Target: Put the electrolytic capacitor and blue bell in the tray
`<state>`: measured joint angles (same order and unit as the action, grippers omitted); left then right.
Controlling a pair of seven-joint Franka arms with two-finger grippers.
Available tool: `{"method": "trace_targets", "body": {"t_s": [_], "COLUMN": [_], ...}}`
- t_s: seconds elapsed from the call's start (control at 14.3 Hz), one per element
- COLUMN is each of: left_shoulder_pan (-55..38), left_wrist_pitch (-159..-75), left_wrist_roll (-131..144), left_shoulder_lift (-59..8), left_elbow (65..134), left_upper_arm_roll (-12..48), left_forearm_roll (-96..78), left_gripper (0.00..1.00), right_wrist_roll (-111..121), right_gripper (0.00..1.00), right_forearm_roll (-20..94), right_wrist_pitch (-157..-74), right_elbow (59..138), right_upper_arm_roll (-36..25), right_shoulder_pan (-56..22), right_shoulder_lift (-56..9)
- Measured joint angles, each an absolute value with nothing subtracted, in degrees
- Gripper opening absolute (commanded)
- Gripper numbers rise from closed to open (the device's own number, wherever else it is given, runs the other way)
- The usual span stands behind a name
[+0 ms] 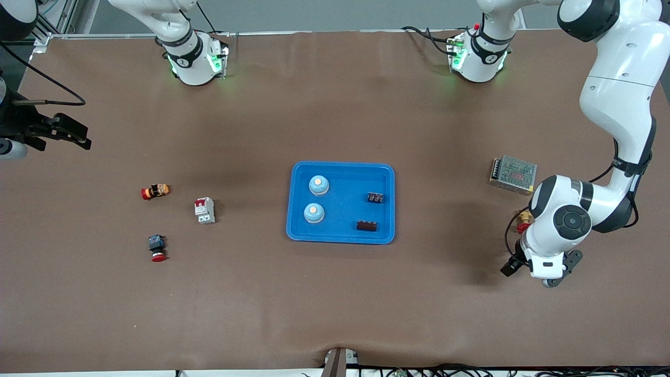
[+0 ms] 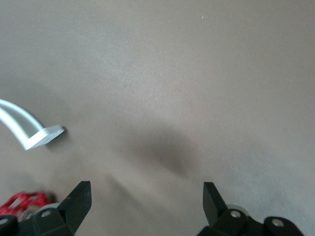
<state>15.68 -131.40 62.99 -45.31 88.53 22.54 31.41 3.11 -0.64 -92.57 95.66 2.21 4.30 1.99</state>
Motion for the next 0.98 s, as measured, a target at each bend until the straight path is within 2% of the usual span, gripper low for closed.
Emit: {"method": "trace_targets", "body": {"t_s": [0.35,0.98], "left_shoulder_pan": [7.6,2.9], "left_wrist_pitch": [-121.7,-102.3], "left_wrist_roll": [50.0,41.4], "left_shoulder_lift": [-35.6,-20.8], "left_elbow": [88.0,87.8], "left_upper_arm_roll": [12.2,7.8], "left_forearm_roll": [14.0,5.2], "left_gripper": [1.00,1.00], "right_wrist_roll": [3.1,3.1], "right_gripper": [1.00,1.00], "right_forearm_roll": [-0.6,-0.6], "right_wrist_pitch": [-92.6,-92.5], "right_elbow": [95.6,95.6], "right_upper_arm_roll": [2.2,2.2], "right_shoulder_pan": [4.3,4.3], "right_shoulder_lift": [2.0,2.0]}}
